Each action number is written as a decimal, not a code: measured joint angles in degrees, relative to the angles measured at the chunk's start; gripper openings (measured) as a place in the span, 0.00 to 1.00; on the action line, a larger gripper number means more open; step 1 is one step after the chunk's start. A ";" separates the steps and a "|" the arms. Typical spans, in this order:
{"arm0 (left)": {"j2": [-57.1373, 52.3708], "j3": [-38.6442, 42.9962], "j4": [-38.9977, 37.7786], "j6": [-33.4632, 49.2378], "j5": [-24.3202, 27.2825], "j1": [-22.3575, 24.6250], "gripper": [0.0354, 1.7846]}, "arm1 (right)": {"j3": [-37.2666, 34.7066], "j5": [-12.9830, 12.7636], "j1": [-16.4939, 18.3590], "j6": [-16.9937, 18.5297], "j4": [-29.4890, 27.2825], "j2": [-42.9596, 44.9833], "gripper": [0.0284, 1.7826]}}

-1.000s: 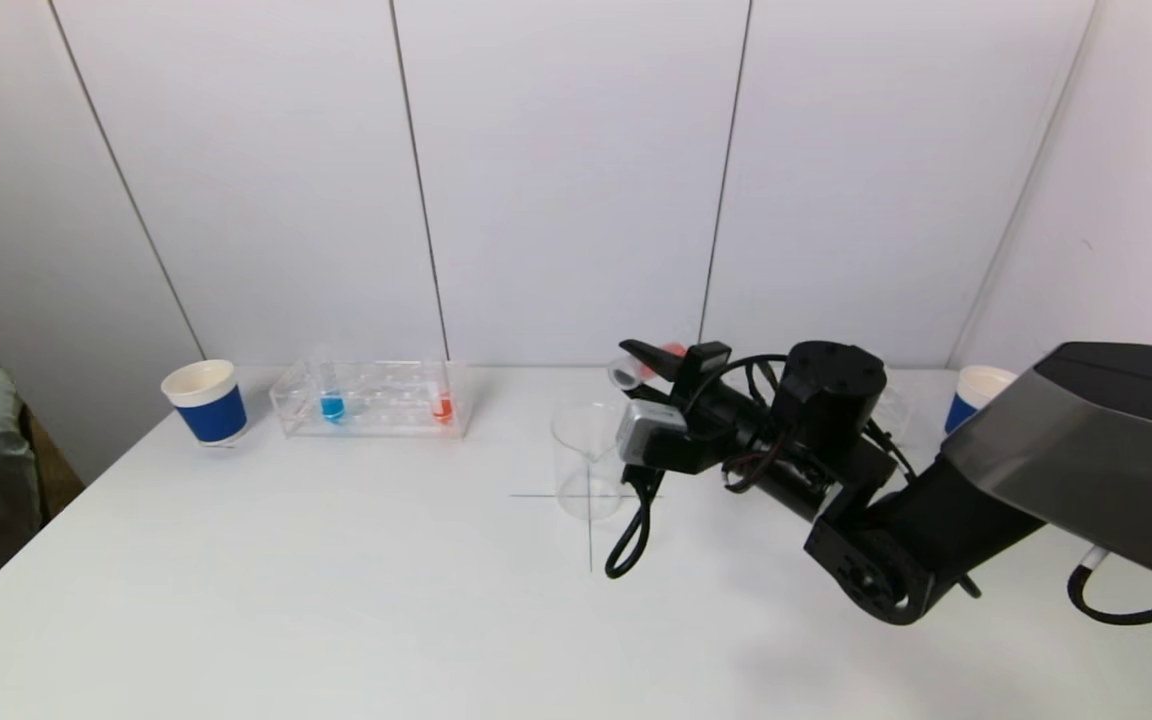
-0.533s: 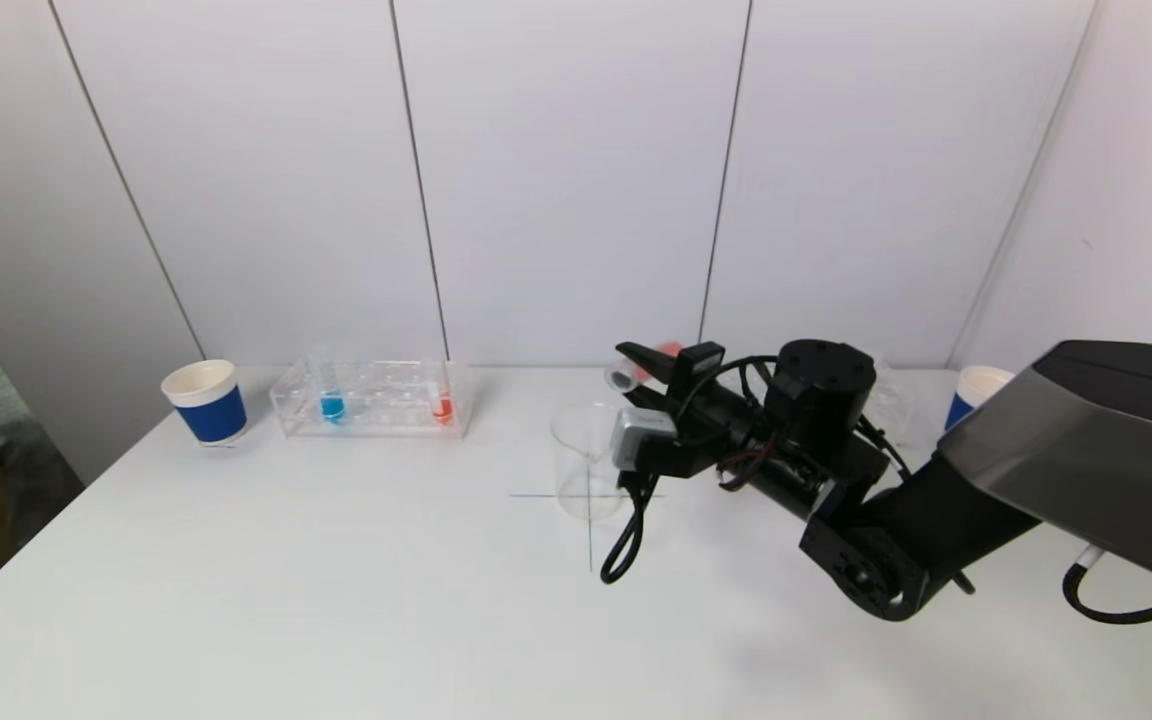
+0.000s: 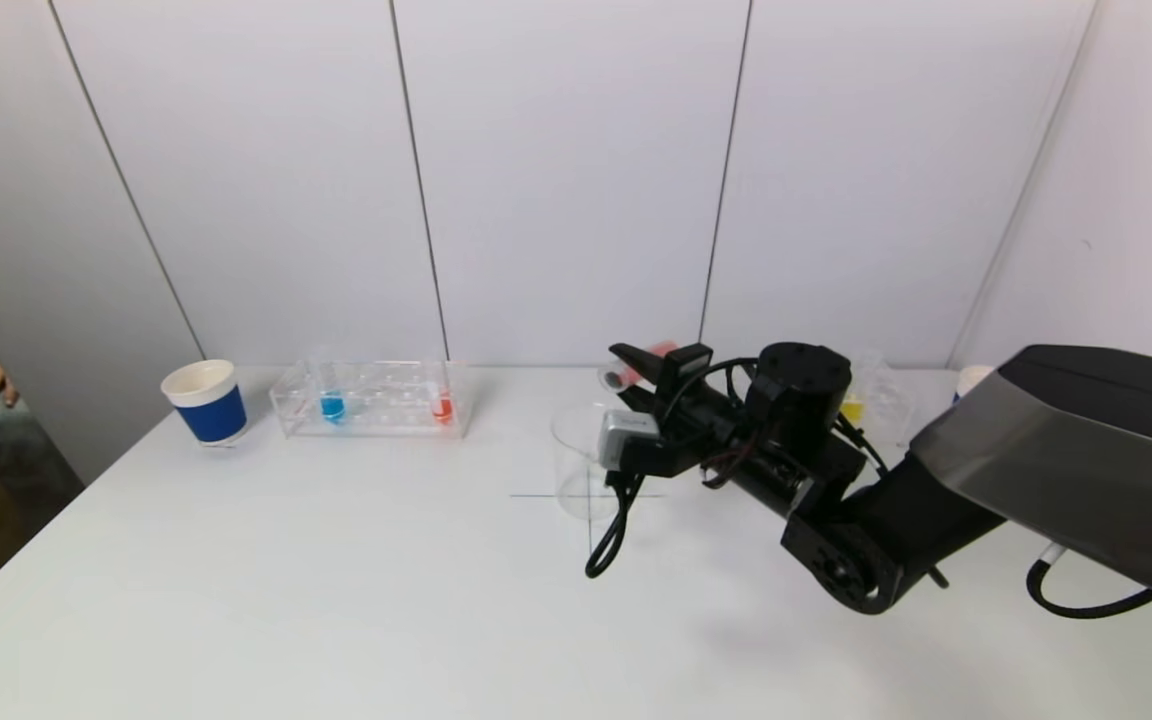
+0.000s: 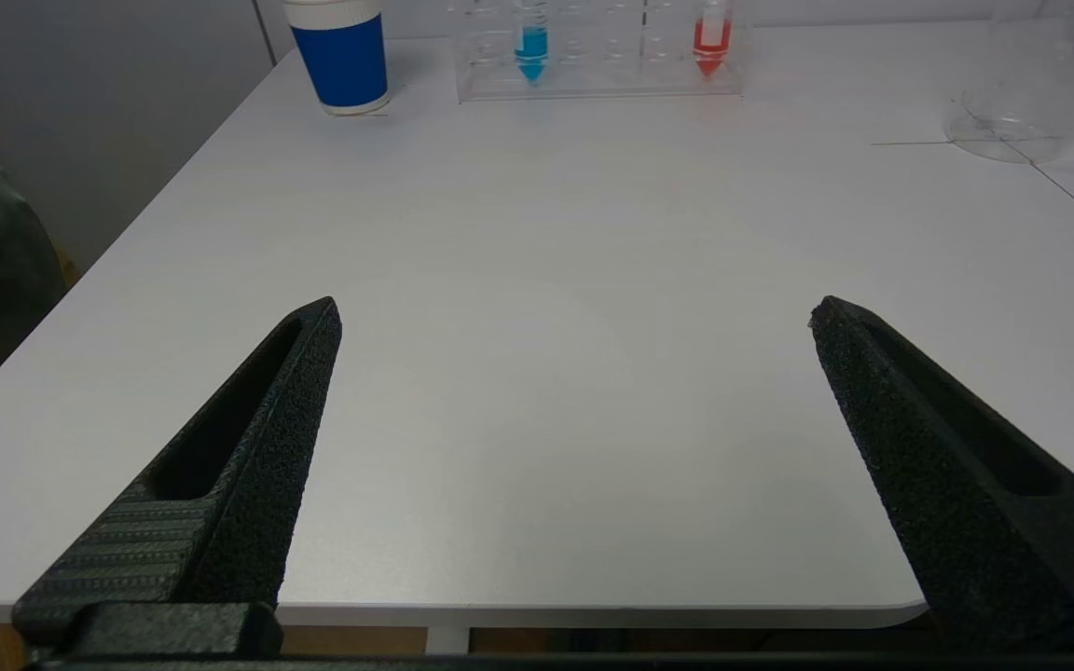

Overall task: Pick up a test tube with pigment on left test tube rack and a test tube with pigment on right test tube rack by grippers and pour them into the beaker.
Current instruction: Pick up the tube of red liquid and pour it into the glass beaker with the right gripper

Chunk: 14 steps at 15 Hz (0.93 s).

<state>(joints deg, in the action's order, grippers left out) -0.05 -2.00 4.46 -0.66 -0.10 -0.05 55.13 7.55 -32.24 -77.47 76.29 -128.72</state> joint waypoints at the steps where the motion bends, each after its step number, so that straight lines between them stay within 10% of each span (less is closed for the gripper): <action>1: 0.00 0.00 -0.02 -0.05 0.02 0.00 0.99 | 0.13 -0.50 -0.28 -0.45 0.00 -0.17 0.27; 14: 0.00 0.00 -0.02 -0.02 0.02 0.02 0.99 | -0.50 -0.66 -0.85 -5.08 0.50 -0.27 0.27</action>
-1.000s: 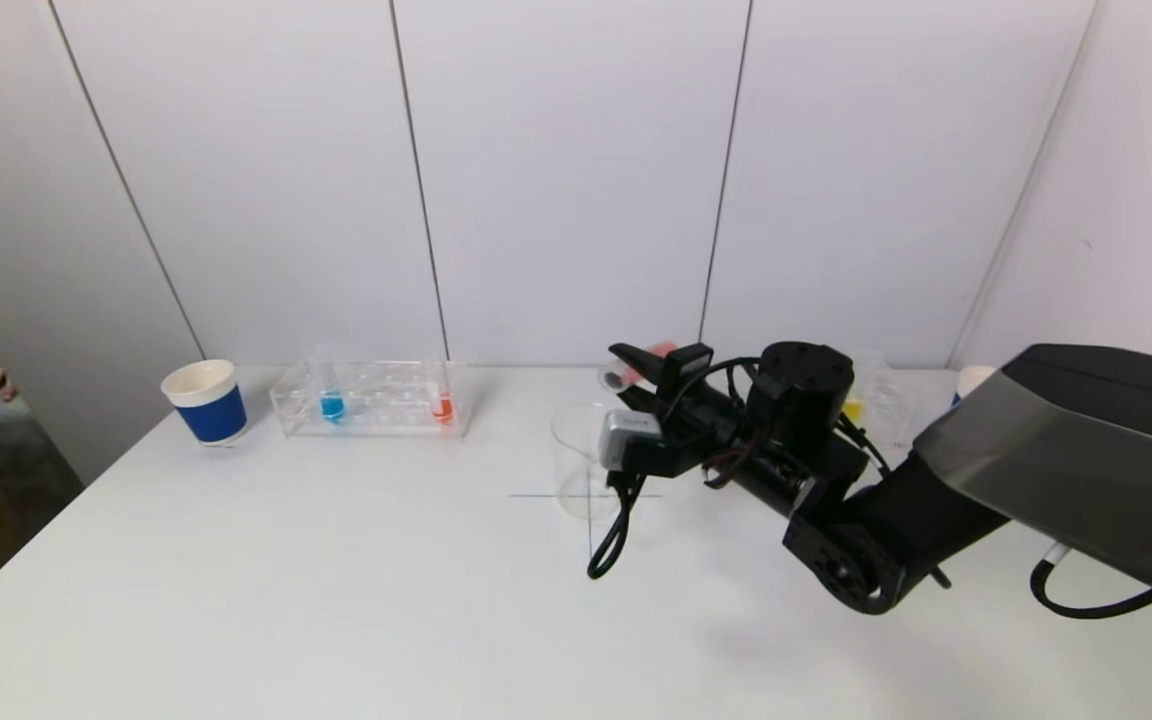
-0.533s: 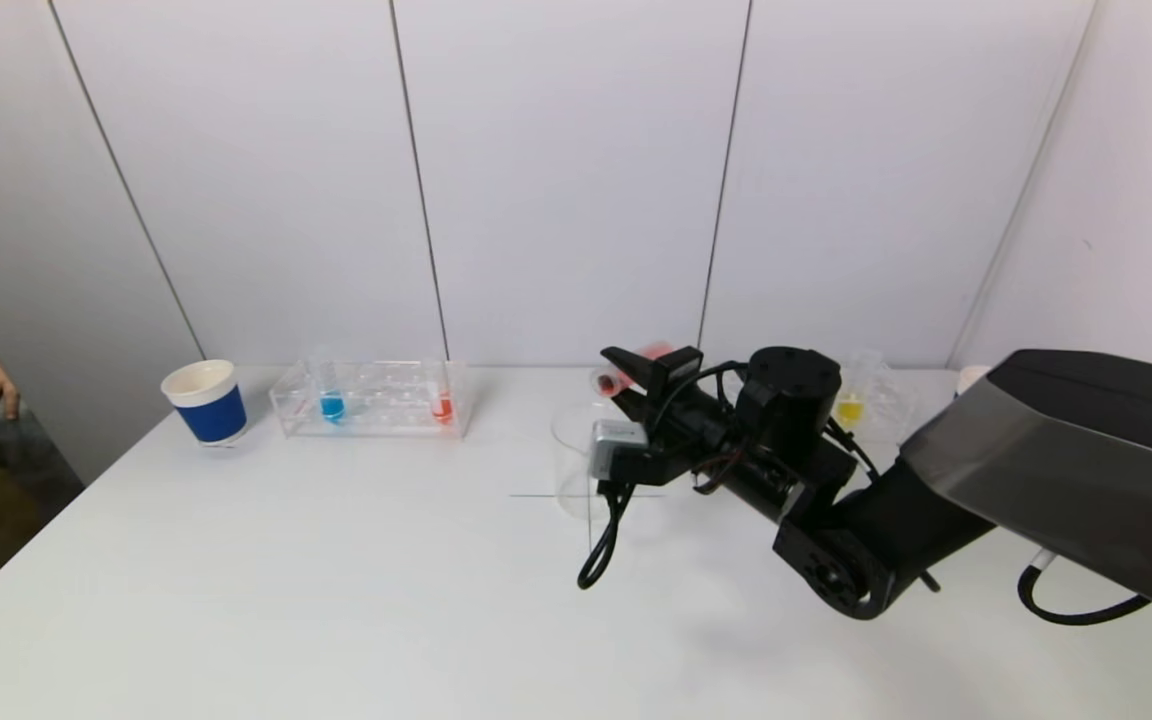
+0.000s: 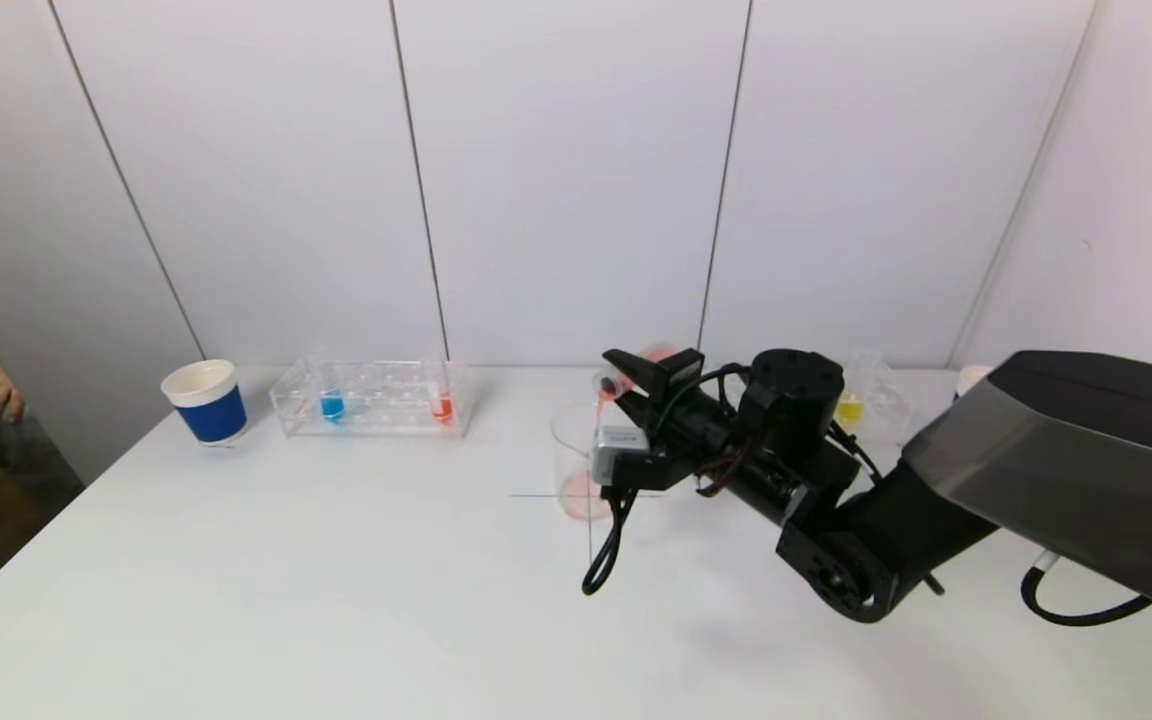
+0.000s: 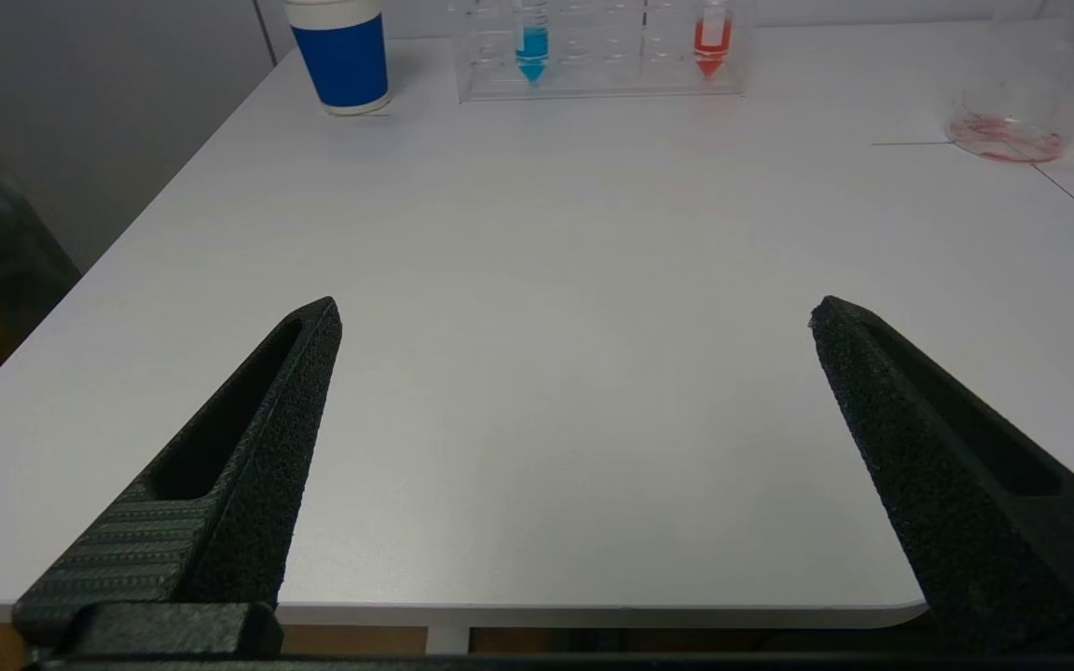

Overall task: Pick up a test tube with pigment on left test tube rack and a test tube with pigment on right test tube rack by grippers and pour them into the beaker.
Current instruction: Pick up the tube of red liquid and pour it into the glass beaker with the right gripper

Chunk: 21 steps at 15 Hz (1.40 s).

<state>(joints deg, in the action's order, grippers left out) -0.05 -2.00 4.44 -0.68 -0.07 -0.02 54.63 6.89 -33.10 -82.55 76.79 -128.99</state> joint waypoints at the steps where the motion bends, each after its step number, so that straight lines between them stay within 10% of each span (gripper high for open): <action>1: 0.00 0.00 0.00 -0.02 0.00 0.00 0.99 | -0.02 0.00 0.05 -0.05 0.00 0.05 0.27; 21: 0.00 0.02 0.02 -0.02 0.00 -0.05 0.99 | 0.30 -0.63 0.91 -4.33 -0.59 -0.10 0.27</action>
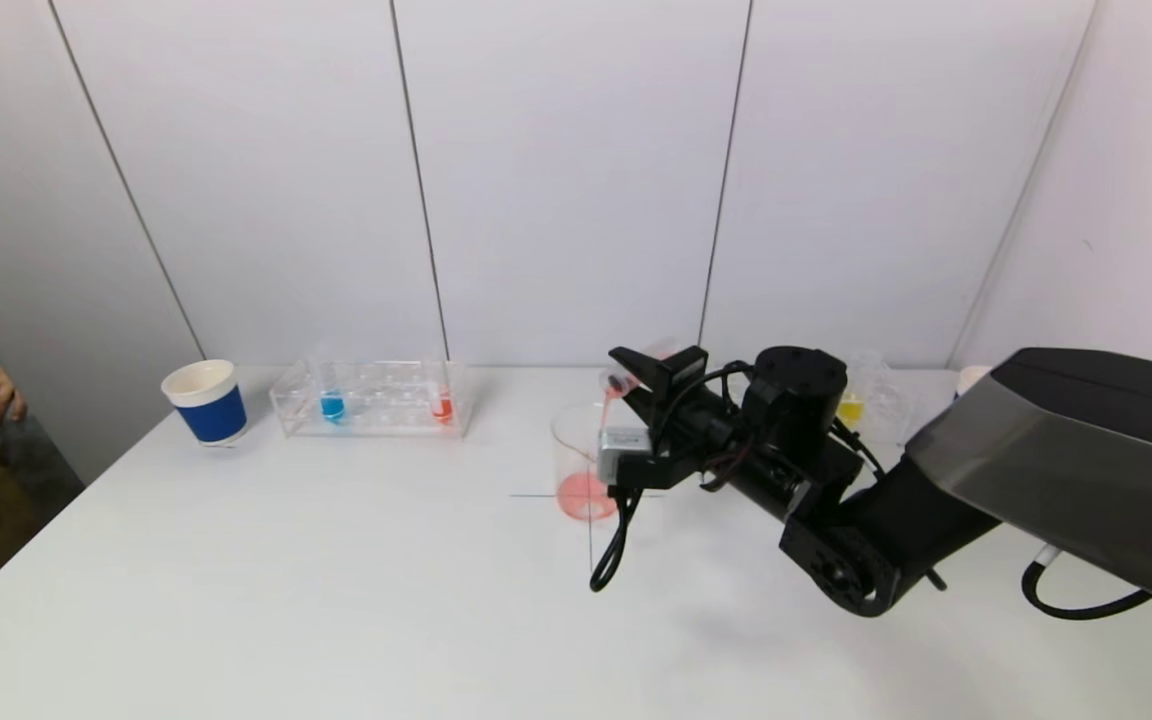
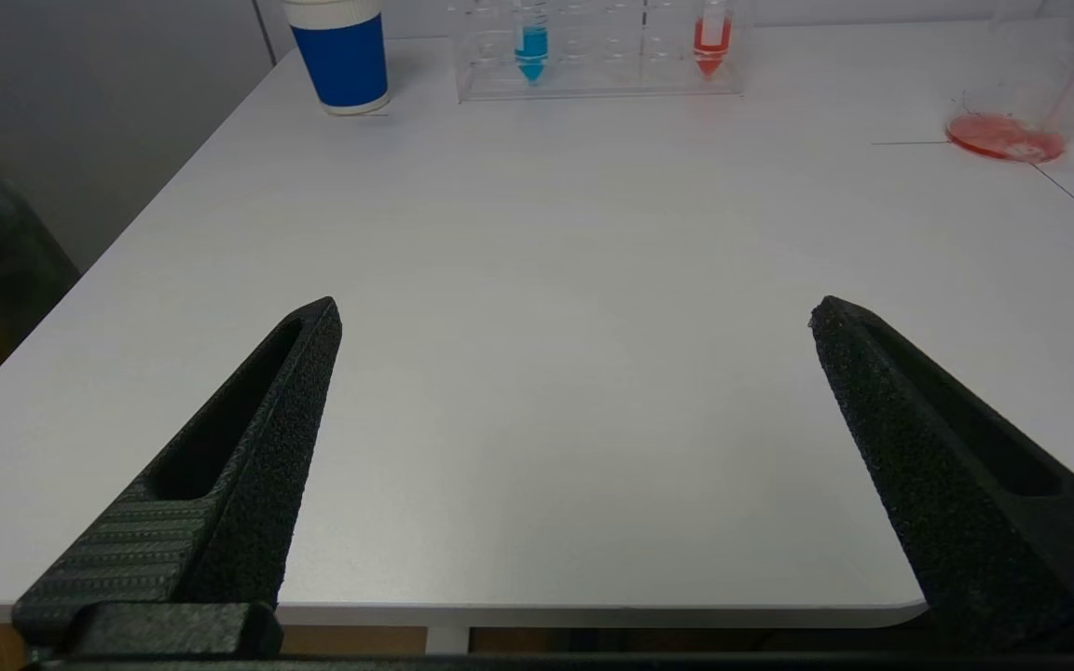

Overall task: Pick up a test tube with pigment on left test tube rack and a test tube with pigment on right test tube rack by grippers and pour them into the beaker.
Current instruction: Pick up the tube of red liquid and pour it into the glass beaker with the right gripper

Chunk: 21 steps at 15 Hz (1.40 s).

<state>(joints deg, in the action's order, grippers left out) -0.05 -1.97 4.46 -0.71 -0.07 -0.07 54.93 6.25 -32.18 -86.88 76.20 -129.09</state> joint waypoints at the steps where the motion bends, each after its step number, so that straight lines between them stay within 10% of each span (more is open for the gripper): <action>1: 0.00 -0.02 -0.02 0.00 0.00 0.00 0.99 | 0.00 -0.20 0.05 -0.57 0.00 0.00 0.27; 21: 0.00 0.00 0.00 0.02 0.02 0.00 0.99 | 0.77 -2.79 -0.43 -8.73 -6.14 1.85 0.27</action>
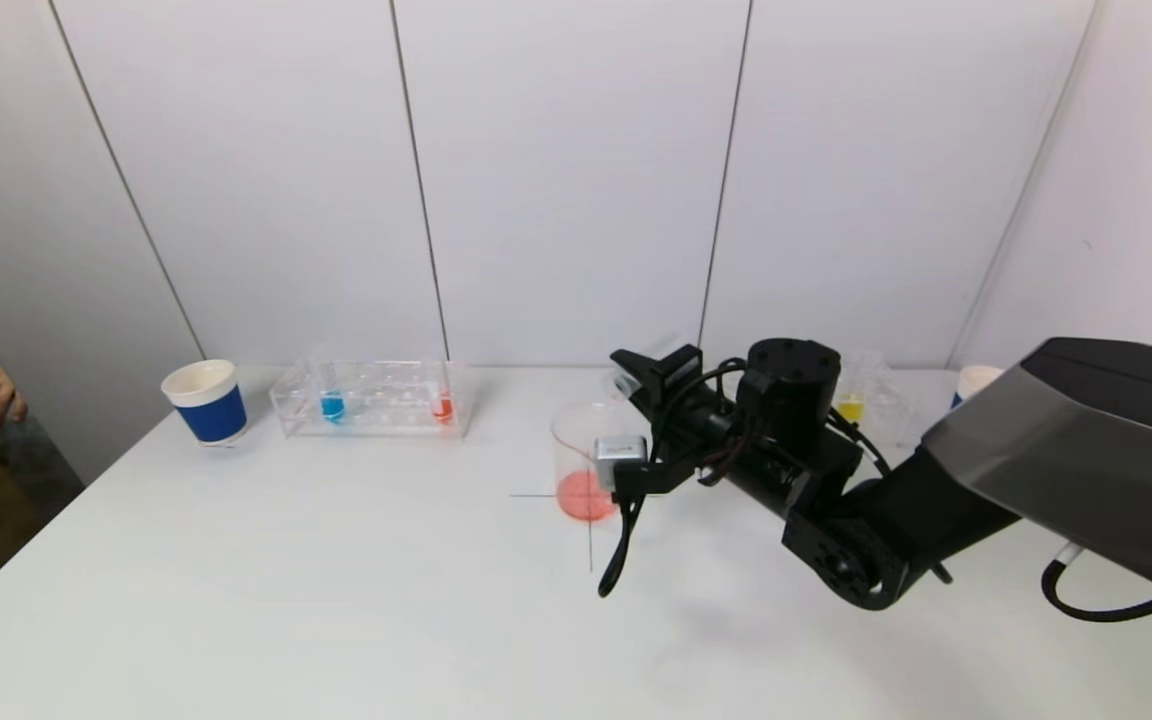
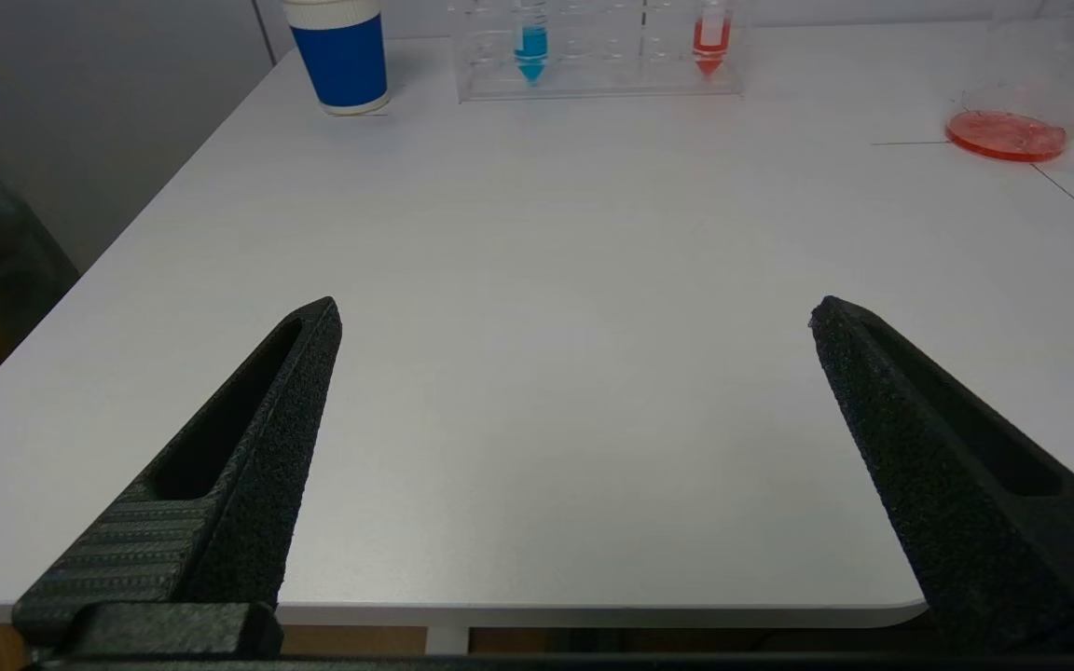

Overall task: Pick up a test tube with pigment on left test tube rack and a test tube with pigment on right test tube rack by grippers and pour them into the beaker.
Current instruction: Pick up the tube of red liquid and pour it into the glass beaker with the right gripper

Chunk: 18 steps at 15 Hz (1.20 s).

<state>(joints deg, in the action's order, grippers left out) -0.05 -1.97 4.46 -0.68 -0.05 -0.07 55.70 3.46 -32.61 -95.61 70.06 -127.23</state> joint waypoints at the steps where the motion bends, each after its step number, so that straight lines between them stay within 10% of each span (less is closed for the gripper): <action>1: 0.00 0.00 0.00 0.00 -0.02 0.00 0.99 | 0.02 -0.09 0.00 -0.63 -0.27 0.22 0.27; 12: 0.00 -0.02 0.00 0.00 0.00 0.02 0.99 | -0.02 -0.51 -0.43 -1.02 -0.72 1.02 0.27; 18: 0.00 -0.02 0.00 0.00 -0.02 0.02 0.99 | 0.30 -0.63 -2.41 10.80 2.49 0.77 0.27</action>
<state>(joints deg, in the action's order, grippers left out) -0.05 -2.00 4.46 -0.68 -0.07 -0.05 56.00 2.83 -35.02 -84.81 72.55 -126.47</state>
